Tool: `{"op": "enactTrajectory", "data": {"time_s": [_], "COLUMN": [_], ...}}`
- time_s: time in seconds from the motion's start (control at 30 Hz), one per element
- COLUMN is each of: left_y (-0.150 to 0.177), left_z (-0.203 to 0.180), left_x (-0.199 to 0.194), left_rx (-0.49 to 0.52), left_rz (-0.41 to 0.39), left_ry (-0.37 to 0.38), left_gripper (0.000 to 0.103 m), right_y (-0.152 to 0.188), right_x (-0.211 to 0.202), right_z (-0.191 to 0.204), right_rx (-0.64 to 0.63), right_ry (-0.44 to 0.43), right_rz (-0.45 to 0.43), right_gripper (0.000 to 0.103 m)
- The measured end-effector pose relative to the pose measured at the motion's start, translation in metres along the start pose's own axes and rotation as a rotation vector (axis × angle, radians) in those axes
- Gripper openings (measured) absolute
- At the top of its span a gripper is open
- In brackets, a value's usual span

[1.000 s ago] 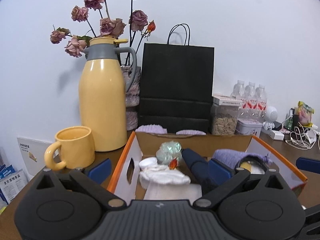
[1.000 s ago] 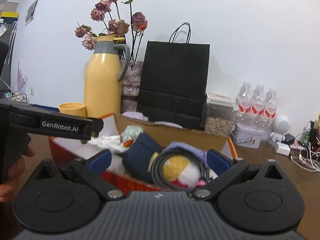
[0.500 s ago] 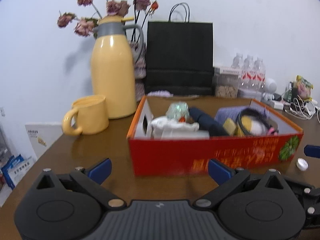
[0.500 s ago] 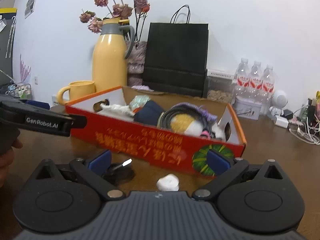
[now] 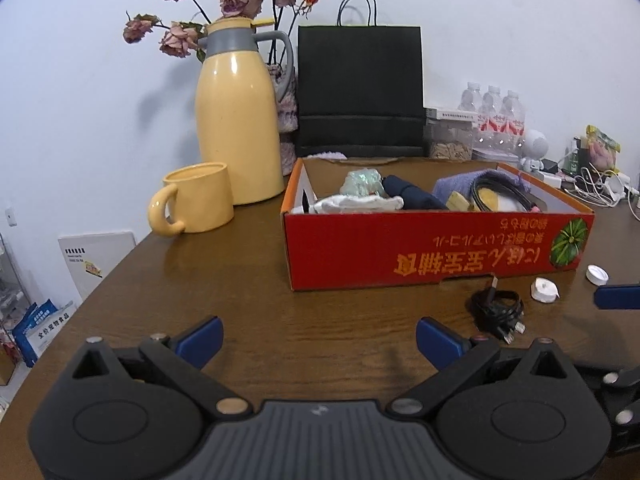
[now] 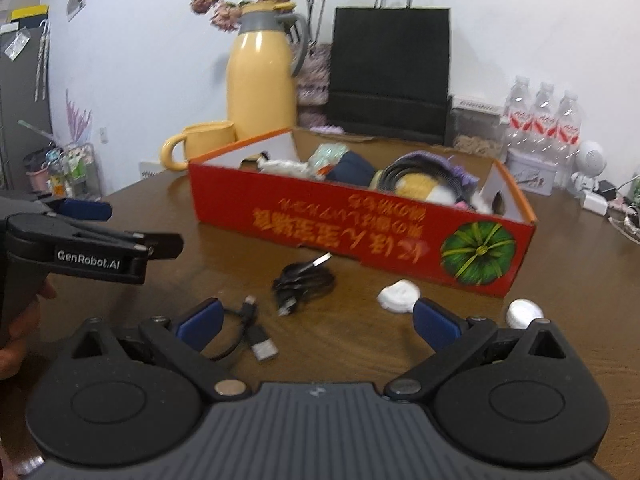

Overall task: Organize objects
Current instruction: 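Withdraw both tools from the box toward the black cables on the table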

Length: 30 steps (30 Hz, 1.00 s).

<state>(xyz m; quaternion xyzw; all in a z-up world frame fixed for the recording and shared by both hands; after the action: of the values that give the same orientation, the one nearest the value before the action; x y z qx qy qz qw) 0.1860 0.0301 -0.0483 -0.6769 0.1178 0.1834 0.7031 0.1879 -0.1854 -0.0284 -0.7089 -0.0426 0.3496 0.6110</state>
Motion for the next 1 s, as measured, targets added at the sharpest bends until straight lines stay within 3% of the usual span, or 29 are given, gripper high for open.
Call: {"op": "enactTrajectory", "data": {"time_s": [0.17, 0.23, 0.37, 0.47, 0.5, 0.6, 0.8, 1.0], "left_y": [0.004, 0.005, 0.005, 0.005, 0.005, 0.005, 0.005, 0.0], "left_z": [0.003, 0.004, 0.004, 0.004, 0.004, 0.005, 0.006, -0.002], "left_x": [-0.004, -0.005, -0.005, -0.004, -0.004, -0.004, -0.002, -0.001], "left_rx": [-0.016, -0.02, -0.033, -0.04, -0.042, -0.047, -0.054, -0.039], "left_rz": [0.016, 0.019, 0.023, 0.026, 0.025, 0.025, 0.032, 0.036], "left_ry": [0.031, 0.038, 0.053, 0.06, 0.061, 0.065, 0.057, 0.046], "left_gripper": [0.103, 0.103, 0.103, 0.103, 0.103, 0.103, 0.103, 0.103], "right_y": [0.004, 0.005, 0.005, 0.004, 0.003, 0.003, -0.001, -0.003], "right_x": [0.012, 0.017, 0.023, 0.022, 0.022, 0.019, 0.002, -0.01], "right_z": [0.01, 0.013, 0.019, 0.026, 0.029, 0.037, 0.026, -0.005], "right_rx": [0.009, 0.015, 0.0, -0.026, -0.038, -0.081, -0.029, 0.017], "right_ry": [-0.02, -0.027, -0.022, -0.046, -0.052, -0.052, -0.075, -0.012], "right_rz": [0.074, 0.095, 0.111, 0.096, 0.093, 0.086, -0.002, -0.05], "right_gripper": [0.088, 0.076, 0.067, 0.035, 0.017, 0.016, 0.016, 0.016]}}
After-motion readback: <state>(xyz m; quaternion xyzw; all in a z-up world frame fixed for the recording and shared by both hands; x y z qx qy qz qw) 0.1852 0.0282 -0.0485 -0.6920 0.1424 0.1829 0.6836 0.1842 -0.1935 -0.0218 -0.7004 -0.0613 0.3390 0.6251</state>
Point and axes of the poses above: each gripper's, at about its wrist camera, not at the fingertips, and x roughly the way its jaws point, z to its left, y to its underside, the point moved 5 cm from there along x, roughly the way its jaws point, and after that the axes turned 5 degrees about -z, right-handed, at the moved point
